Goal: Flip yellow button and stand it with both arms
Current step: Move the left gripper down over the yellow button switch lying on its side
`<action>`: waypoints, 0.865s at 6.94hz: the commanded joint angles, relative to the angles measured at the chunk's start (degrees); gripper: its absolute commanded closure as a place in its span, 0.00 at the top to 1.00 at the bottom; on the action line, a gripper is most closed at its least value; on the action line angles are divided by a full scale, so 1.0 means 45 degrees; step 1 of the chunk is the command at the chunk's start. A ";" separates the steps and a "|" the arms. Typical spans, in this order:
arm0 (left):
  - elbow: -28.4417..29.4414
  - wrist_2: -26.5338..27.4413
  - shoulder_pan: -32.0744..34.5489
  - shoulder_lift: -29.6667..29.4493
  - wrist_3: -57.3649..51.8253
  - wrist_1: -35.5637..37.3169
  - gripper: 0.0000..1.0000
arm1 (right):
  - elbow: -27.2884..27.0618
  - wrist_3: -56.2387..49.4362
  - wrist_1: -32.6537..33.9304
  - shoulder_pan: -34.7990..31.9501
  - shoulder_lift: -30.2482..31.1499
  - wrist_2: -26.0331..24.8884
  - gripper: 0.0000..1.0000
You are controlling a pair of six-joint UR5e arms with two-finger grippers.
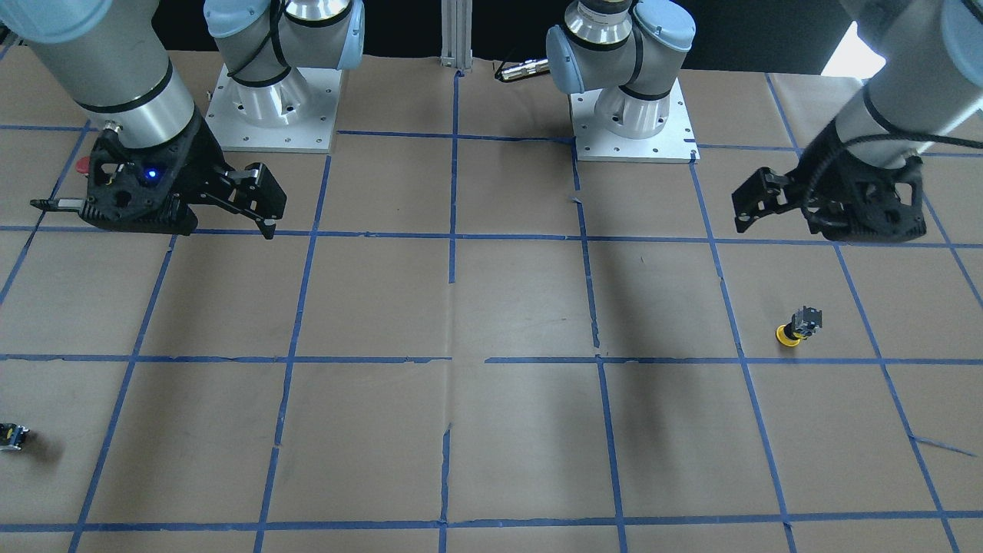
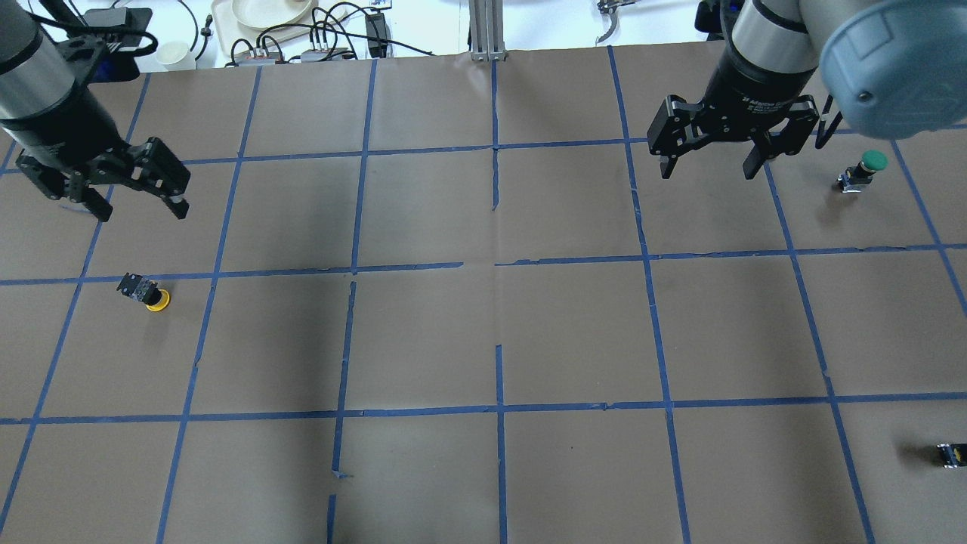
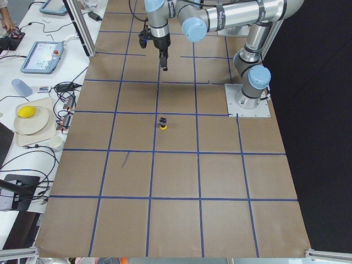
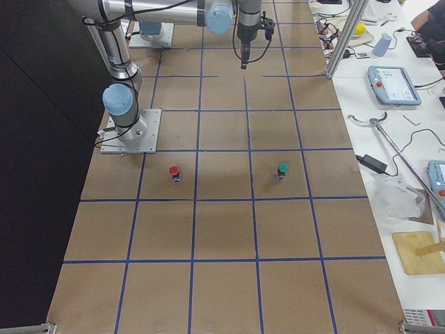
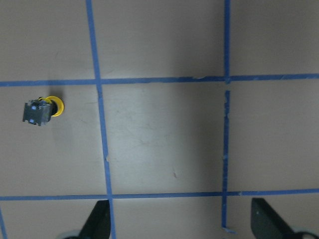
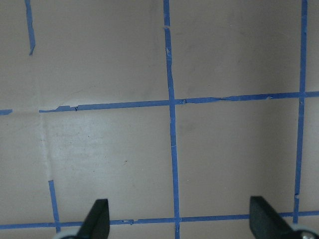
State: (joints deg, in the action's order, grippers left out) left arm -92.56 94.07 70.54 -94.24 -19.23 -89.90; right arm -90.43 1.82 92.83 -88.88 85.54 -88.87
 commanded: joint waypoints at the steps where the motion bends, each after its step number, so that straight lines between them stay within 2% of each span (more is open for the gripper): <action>1: -0.0969 0.0501 -0.1666 -0.1394 -0.2743 0.2891 1.00 | 0.0173 0.0006 0.0287 0.0063 -0.0258 0.0100 1.00; 3: -0.2353 0.0403 -0.2197 -0.2217 -0.5205 0.5846 1.00 | 0.0019 0.0025 0.0135 0.0044 0.0188 0.0023 1.00; 5: -0.3993 0.0384 -0.2685 -0.2688 -0.6562 0.9297 1.00 | -0.0080 0.0219 -0.0217 -0.0072 0.0249 0.0101 1.00; 6: -0.4523 0.0345 -0.2996 -0.2709 -0.7843 0.9643 1.00 | -0.0003 0.0201 -0.0450 -0.0073 0.0365 0.0101 1.00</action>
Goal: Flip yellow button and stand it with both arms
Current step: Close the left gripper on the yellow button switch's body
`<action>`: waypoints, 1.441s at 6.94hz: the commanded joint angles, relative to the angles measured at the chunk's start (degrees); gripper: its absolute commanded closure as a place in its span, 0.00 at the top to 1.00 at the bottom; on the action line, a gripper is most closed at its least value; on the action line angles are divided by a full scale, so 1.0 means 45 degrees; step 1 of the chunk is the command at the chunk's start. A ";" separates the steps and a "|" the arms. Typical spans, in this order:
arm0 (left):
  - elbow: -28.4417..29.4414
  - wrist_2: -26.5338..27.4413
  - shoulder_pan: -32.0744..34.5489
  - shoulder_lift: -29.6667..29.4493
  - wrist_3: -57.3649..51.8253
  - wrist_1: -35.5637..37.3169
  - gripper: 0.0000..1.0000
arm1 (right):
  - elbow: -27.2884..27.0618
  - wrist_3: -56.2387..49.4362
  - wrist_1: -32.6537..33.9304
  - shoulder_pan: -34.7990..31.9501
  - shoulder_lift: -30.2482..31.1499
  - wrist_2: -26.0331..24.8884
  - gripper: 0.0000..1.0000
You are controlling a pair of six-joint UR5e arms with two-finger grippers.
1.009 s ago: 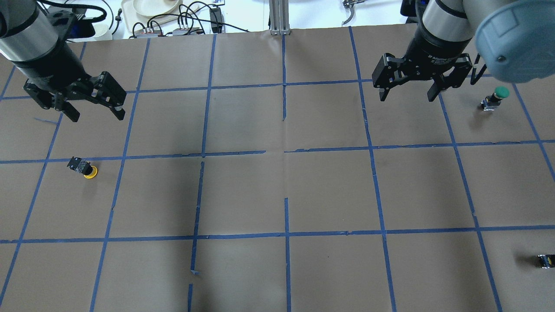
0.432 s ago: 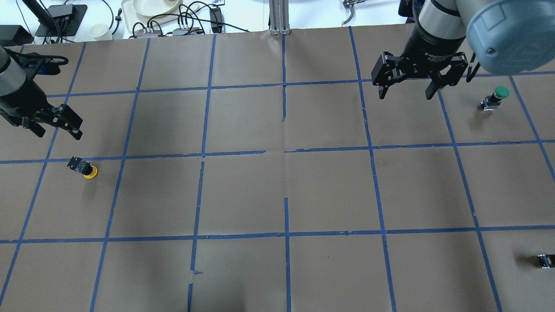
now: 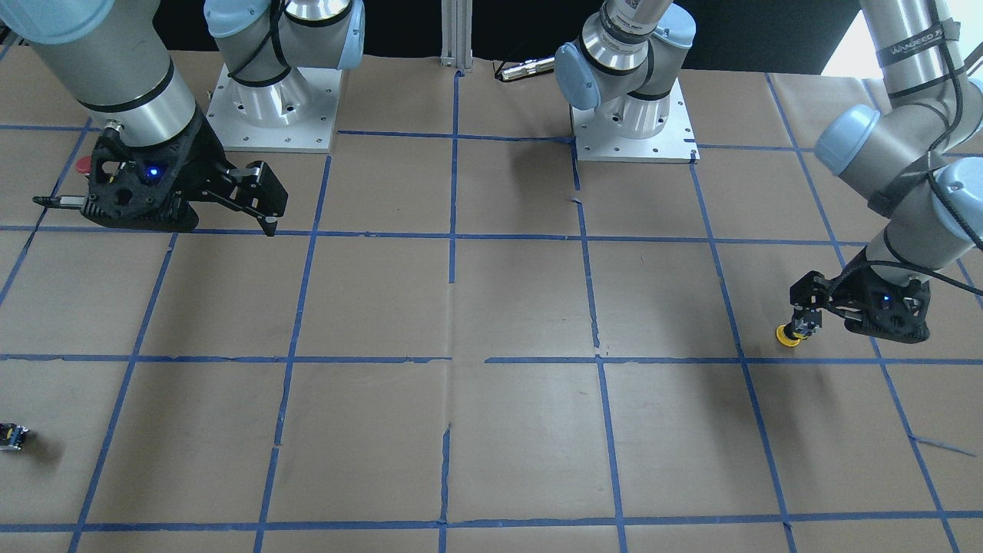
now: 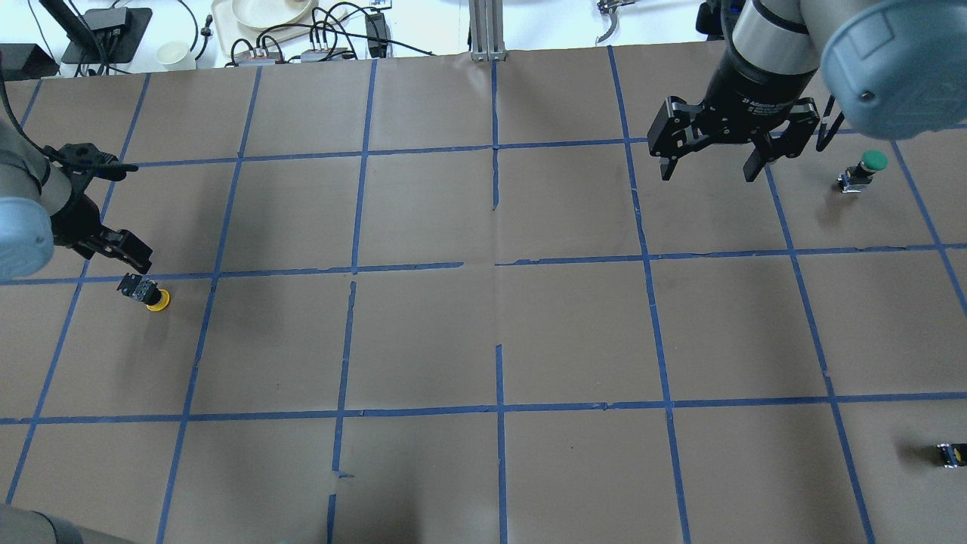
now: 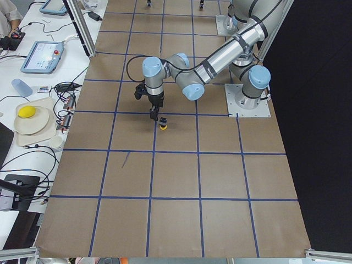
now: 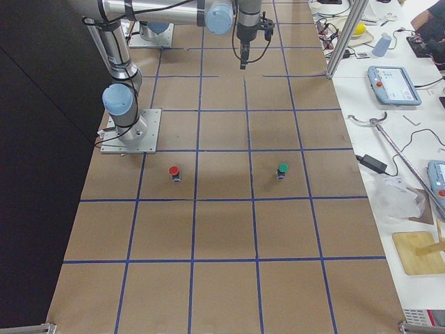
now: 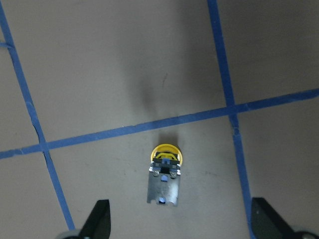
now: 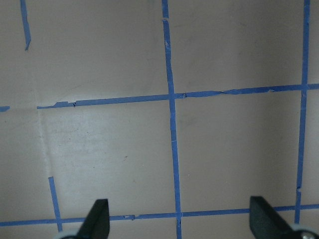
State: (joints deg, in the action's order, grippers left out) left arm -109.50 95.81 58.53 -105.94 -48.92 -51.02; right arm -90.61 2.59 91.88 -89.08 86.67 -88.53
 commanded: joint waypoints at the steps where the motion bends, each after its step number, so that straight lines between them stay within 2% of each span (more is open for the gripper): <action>1: -0.0880 -0.0118 -0.0659 -0.0053 -0.1972 0.0832 0.99 | 0.0000 0.0049 -0.0106 -0.0048 0.0018 -0.0034 1.00; 3: -0.0979 -0.0915 -0.0838 -0.0033 -0.1999 0.0694 0.99 | 0.0096 0.0049 -0.0260 -0.0029 0.0093 -0.0132 1.00; 5: -0.0863 -0.0997 -0.0839 -0.0091 -0.1921 0.0713 0.98 | -0.0039 -0.0145 -0.1038 -0.0010 0.1047 -0.0502 1.00; 6: -0.0804 -0.1403 -0.0839 -0.0227 -0.1999 0.0752 0.90 | -0.0040 -0.0146 -0.1062 -0.0029 0.1071 -0.0407 1.00; 9: -0.0784 -0.1193 -0.0839 -0.0248 -0.1921 0.0479 0.40 | -0.0098 -0.0146 -0.1082 0.0088 0.1052 -0.0542 1.00; 10: -0.0784 -0.1309 -0.0819 -0.0228 -0.1902 0.0440 0.28 | -0.0098 -0.0146 -0.1024 0.0069 0.1013 -0.0504 1.00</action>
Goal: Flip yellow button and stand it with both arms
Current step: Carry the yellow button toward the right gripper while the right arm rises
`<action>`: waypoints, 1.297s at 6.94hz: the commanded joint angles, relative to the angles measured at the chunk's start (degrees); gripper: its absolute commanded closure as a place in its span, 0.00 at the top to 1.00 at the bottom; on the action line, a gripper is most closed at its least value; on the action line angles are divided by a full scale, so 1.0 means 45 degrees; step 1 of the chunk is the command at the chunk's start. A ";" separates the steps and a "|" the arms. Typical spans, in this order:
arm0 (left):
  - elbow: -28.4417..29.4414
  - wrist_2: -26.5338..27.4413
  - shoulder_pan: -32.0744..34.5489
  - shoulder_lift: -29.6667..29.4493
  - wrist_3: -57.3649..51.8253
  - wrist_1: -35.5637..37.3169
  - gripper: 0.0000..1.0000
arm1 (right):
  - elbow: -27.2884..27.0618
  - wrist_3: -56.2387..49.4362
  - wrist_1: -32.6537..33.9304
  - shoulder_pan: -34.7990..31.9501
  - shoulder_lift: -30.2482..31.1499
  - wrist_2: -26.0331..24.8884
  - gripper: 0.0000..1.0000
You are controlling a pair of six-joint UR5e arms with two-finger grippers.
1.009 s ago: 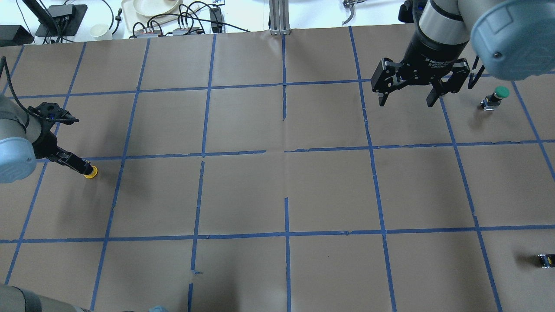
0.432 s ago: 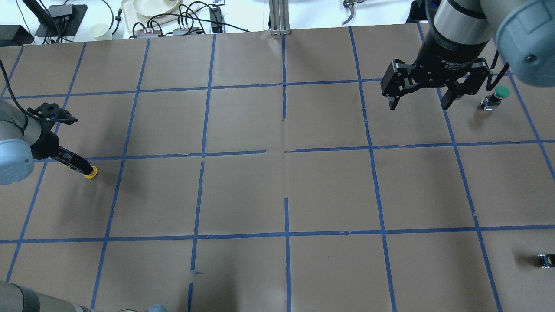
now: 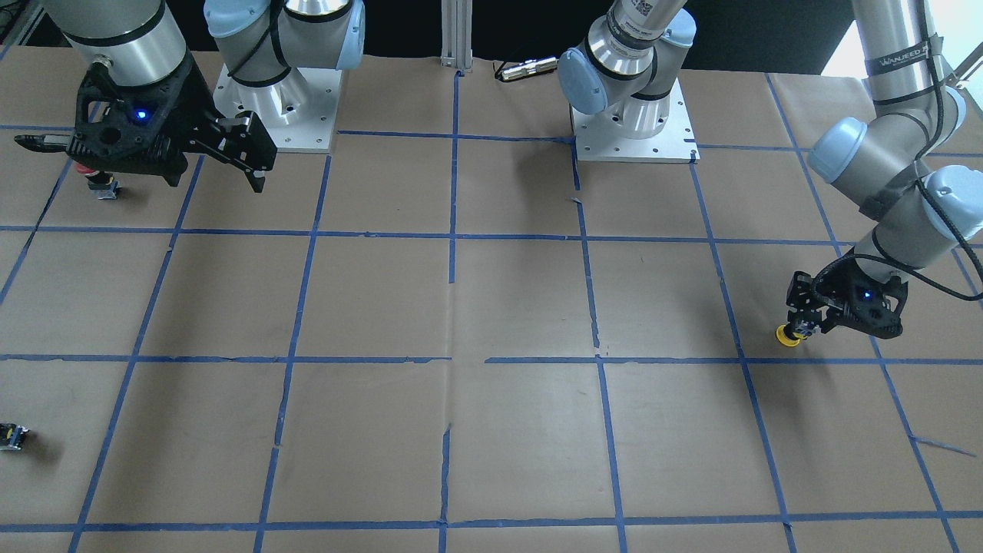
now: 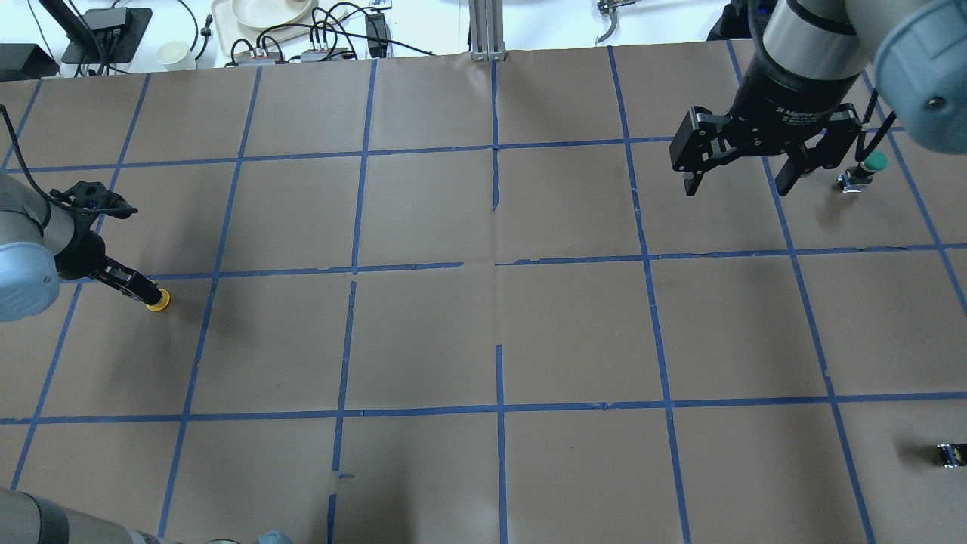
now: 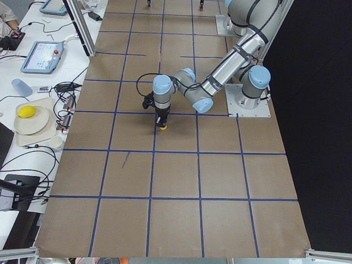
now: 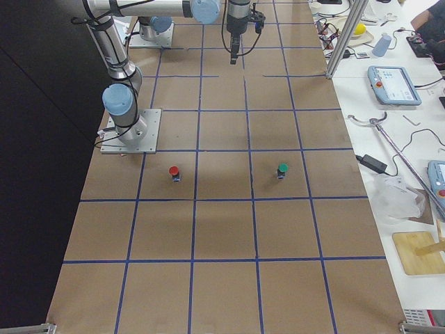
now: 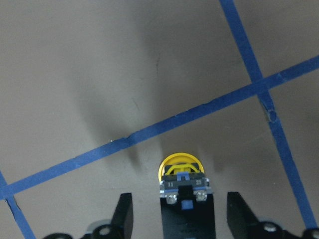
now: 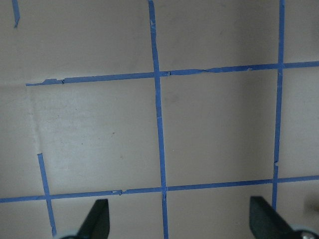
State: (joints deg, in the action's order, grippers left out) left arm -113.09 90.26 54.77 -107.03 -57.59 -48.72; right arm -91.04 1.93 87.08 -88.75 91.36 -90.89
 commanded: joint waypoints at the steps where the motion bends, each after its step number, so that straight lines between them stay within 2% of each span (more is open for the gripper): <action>1: 0.0092 -0.0134 0.0133 0.0131 0.0102 -0.0265 0.21 | -0.0004 0.0000 0.0025 -0.0003 -0.0009 0.0119 1.00; 2: 0.0383 -0.0386 0.0270 0.0190 0.0200 -0.0711 0.19 | -0.0004 0.0019 0.0063 -0.0003 0.0030 0.0120 1.00; 3: 0.0889 -0.1182 0.0310 0.0365 0.0800 -0.2089 0.18 | -0.0004 0.0019 0.0044 -0.0003 0.0030 0.0101 1.00; 4: 0.1841 -0.1963 0.0600 0.0521 0.1986 -0.4365 0.18 | -0.0004 0.0174 0.0025 -0.0003 0.0030 0.0100 1.00; 5: 0.2605 -0.3460 0.1222 0.0929 0.2674 -0.6476 0.18 | -0.0004 0.0176 0.0063 -0.0003 -0.0008 0.0120 1.00; 7: 0.2769 -0.5242 0.2958 0.2428 0.4878 -0.8774 0.17 | -0.0004 0.0408 0.0044 -0.0003 -0.0028 0.0159 1.00; 9: 0.2711 -0.9429 0.4035 0.3680 0.6699 -1.1173 0.14 | 0.0055 0.2856 0.0141 0.0055 -0.0183 0.2625 1.00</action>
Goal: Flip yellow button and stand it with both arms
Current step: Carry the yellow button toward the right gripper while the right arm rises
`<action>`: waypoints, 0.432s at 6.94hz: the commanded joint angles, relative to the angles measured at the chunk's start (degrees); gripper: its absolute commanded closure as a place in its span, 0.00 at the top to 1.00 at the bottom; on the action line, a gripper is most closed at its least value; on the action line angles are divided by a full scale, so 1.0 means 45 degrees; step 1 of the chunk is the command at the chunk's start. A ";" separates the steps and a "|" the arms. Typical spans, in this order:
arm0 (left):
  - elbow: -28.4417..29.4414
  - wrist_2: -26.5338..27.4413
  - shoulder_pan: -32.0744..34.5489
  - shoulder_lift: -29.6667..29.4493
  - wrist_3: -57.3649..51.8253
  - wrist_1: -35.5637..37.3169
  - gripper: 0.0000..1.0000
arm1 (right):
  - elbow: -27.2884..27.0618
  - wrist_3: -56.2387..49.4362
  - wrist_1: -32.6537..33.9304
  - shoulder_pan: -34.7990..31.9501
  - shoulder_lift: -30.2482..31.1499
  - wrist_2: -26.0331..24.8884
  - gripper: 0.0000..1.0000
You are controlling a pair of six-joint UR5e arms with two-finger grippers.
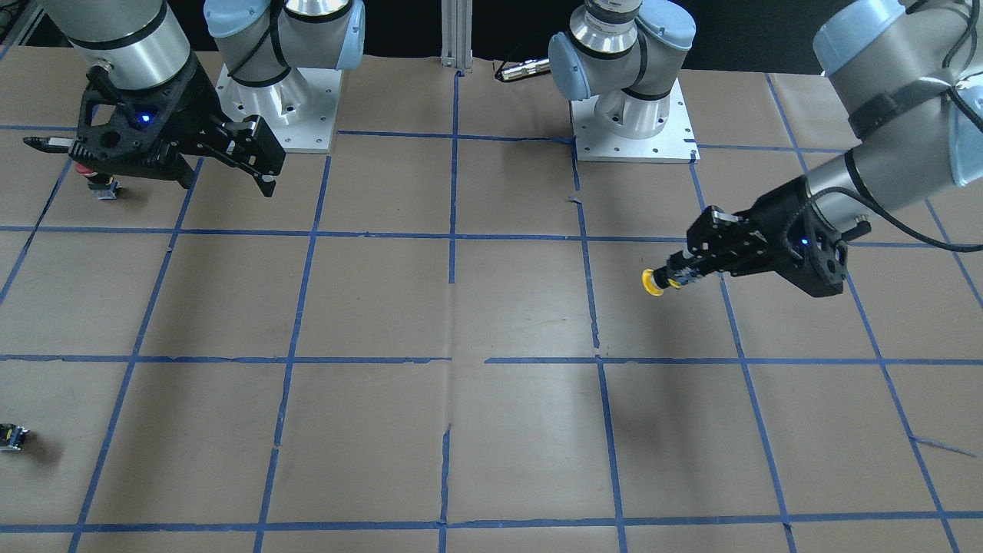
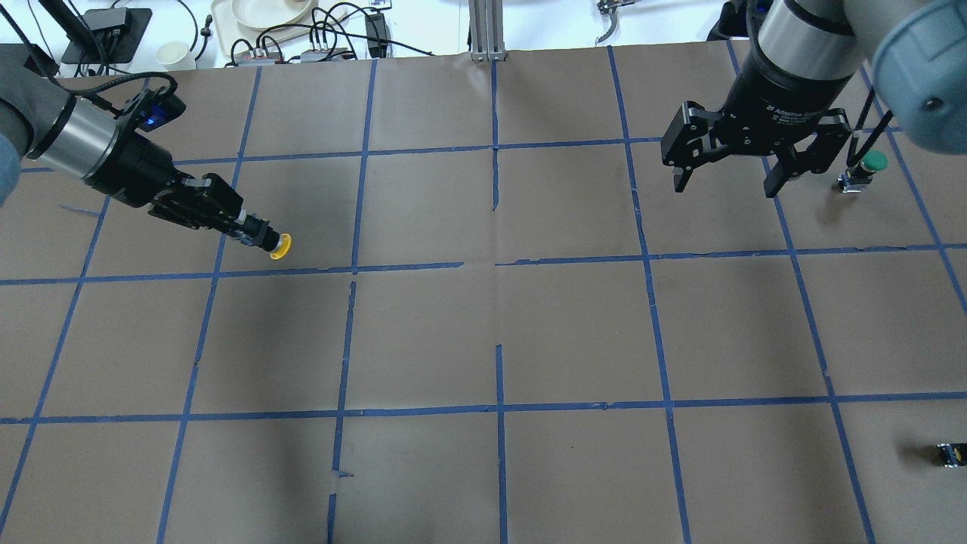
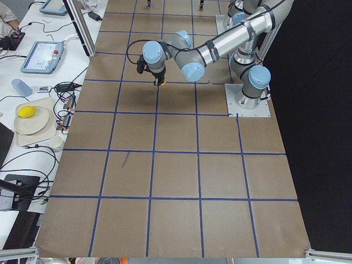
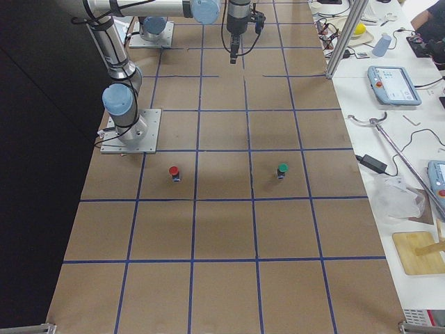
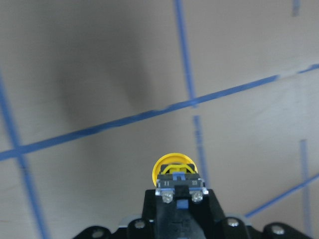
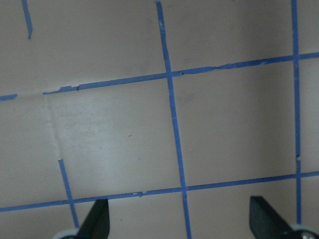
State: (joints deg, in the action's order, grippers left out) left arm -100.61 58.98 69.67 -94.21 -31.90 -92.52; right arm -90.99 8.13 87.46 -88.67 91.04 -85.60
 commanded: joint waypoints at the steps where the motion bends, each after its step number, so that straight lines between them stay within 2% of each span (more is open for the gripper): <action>1: -0.0103 -0.3680 0.1251 0.1301 0.1788 -0.1684 0.14 | 0.0219 0.2692 0.0037 0.0095 -0.0424 0.2526 1.00; 3: -0.0220 -0.7036 0.2287 0.1502 0.3681 -0.1629 0.11 | 0.0259 0.5349 0.0193 0.0444 -0.0583 0.5200 1.00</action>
State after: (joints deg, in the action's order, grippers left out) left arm -101.33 35.87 77.46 -87.83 -20.26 -99.72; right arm -90.00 25.46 87.96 -87.84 88.88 -69.04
